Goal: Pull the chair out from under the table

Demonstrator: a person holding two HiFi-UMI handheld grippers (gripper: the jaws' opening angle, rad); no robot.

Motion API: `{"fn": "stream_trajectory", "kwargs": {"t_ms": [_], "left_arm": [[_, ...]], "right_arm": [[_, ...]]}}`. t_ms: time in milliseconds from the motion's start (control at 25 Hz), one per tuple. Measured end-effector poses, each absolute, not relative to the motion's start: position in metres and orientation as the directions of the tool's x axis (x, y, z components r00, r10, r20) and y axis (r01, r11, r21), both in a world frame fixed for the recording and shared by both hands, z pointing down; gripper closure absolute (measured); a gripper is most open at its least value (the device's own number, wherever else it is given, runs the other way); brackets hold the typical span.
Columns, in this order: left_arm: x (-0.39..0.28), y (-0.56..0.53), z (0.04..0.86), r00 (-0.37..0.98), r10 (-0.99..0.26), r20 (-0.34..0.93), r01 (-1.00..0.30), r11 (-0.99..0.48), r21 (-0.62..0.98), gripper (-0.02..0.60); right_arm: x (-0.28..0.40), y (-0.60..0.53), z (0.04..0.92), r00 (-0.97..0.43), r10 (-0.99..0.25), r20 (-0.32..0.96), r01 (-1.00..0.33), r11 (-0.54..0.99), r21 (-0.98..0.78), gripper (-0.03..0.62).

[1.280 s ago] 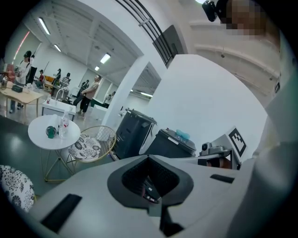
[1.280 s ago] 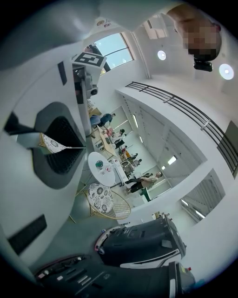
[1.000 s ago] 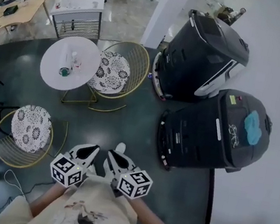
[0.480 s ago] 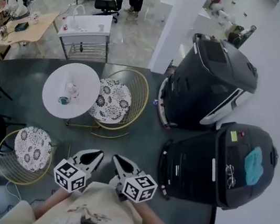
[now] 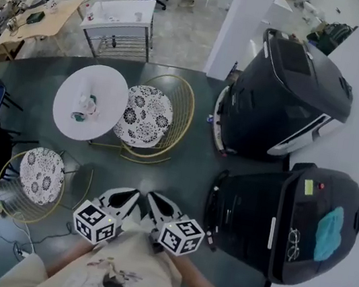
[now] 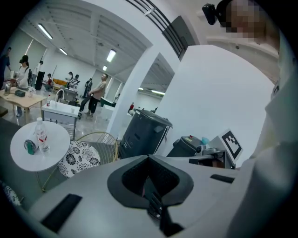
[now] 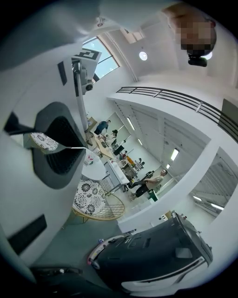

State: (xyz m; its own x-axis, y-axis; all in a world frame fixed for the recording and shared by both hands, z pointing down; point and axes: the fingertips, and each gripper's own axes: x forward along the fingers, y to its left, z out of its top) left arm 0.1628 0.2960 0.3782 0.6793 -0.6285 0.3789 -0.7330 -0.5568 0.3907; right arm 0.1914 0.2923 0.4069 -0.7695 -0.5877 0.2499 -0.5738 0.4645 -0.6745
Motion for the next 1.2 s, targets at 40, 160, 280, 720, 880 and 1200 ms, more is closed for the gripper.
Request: {"fn": "stream_trajectory", "kwargs": {"t_ms": [40, 160, 280, 720, 880, 1200], "left_arm": [[0.164, 0.294, 0.382, 0.679, -0.62, 0.394, -0.734, -0.555, 0.393, 0.584], [0.166, 0.281, 0.396, 0.68, -0.591, 0.435, -0.733, -0.548, 0.402, 0.584], [0.157, 0.265, 0.407, 0.672, -0.571, 0.472, -0.74, -0.537, 0.405, 0.584], [0.113, 0.155, 0.372, 0.706, -0.58, 0.407, -0.708, -0.567, 0.42, 0.584], [0.08, 0.11, 0.359, 0.71, -0.605, 0.361, -0.703, -0.577, 0.415, 0.584], [0.0, 0.057, 0.347, 0.688, -0.664, 0.291, -0.716, -0.56, 0.416, 0.584]], "right_arm": [[0.195, 0.29, 0.411, -0.767, -0.589, 0.253, -0.575, 0.457, -0.679, 0.582], [0.207, 0.272, 0.426, -0.746, -0.607, 0.274, -0.582, 0.394, -0.711, 0.582], [0.212, 0.248, 0.428, -0.724, -0.632, 0.275, -0.588, 0.359, -0.724, 0.582], [0.168, 0.138, 0.387, -0.689, -0.671, 0.273, -0.634, 0.376, -0.676, 0.582], [0.142, 0.093, 0.372, -0.686, -0.672, 0.279, -0.658, 0.41, -0.632, 0.582], [0.098, 0.043, 0.356, -0.668, -0.67, 0.324, -0.709, 0.442, -0.549, 0.582]]}}
